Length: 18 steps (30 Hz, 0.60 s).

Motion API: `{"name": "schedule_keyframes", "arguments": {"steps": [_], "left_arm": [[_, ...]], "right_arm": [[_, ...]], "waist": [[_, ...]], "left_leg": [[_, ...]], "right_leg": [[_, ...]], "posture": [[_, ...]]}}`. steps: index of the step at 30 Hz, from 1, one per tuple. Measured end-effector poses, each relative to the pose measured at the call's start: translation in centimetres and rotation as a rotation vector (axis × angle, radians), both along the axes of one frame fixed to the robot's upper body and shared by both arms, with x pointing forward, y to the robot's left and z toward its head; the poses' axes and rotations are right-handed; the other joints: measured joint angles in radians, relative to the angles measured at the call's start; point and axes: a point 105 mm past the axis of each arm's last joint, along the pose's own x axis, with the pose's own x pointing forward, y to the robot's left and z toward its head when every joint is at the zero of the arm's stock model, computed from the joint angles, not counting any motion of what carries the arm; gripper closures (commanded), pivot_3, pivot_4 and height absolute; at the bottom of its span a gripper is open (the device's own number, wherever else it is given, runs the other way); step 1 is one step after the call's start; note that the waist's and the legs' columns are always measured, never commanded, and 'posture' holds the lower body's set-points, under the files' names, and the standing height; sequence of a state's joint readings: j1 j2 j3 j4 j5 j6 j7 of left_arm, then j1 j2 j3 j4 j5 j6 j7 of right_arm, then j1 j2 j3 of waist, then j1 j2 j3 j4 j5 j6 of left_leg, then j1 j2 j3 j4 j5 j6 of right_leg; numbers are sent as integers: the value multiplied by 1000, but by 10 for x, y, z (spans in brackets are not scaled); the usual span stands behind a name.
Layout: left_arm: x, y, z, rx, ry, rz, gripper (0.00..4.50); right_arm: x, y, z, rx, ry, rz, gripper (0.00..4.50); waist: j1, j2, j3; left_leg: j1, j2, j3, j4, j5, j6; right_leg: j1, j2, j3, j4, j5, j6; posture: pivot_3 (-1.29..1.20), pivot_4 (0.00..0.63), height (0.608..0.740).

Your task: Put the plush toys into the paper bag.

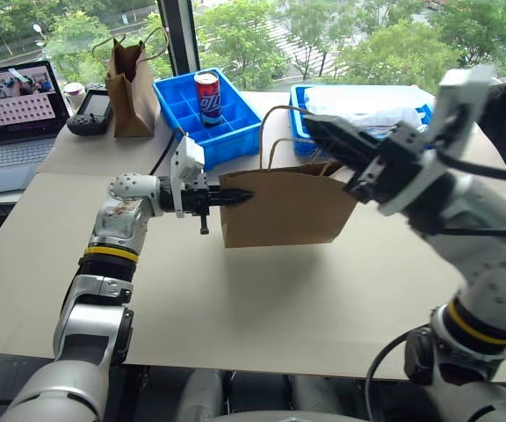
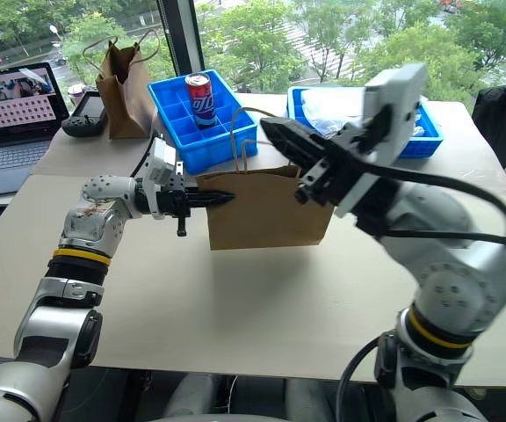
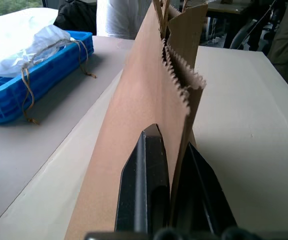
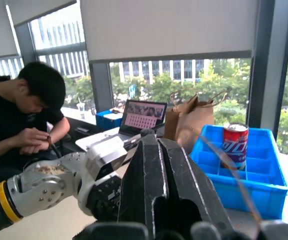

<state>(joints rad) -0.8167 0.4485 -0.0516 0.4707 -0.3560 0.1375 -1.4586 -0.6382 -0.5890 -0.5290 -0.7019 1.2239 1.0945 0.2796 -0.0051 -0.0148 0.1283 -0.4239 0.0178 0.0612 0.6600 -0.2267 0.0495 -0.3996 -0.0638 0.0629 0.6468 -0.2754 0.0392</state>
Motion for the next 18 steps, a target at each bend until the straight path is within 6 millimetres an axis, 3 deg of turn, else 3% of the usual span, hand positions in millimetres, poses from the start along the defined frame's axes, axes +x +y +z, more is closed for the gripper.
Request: {"name": "schedule_keyframes", "arguments": {"steps": [3,7,13,18], "left_arm": [[-12,-3,-4,40,-30,-110,4411],[-24,-2,-13,94,-9,-192,4411],[-23,4,-30,113,28,-147,4411],[-21,9,-39,91,68,-79,4411]], "right_arm": [[-11,-22,-7,-23,75,-18,4500],[-16,-32,-26,-54,193,-33,4500],[-12,-40,-56,-60,307,-114,4500],[-9,-45,-61,-50,306,-159,4500]], "waist": [[-3,0,0],[-17,0,0],[-11,0,0],[-10,0,0]], "left_leg": [[0,1,-1,0,-1,2],[0,2,0,0,-1,2],[4,1,0,1,1,4],[4,1,-1,1,1,4]], "right_leg": [[2,1,-1,-2,0,0],[3,1,2,-2,0,0],[7,1,2,-7,0,0],[8,1,3,-7,0,0]], "posture": [[0,150,724],[0,150,724],[0,150,724],[0,150,724]]}}
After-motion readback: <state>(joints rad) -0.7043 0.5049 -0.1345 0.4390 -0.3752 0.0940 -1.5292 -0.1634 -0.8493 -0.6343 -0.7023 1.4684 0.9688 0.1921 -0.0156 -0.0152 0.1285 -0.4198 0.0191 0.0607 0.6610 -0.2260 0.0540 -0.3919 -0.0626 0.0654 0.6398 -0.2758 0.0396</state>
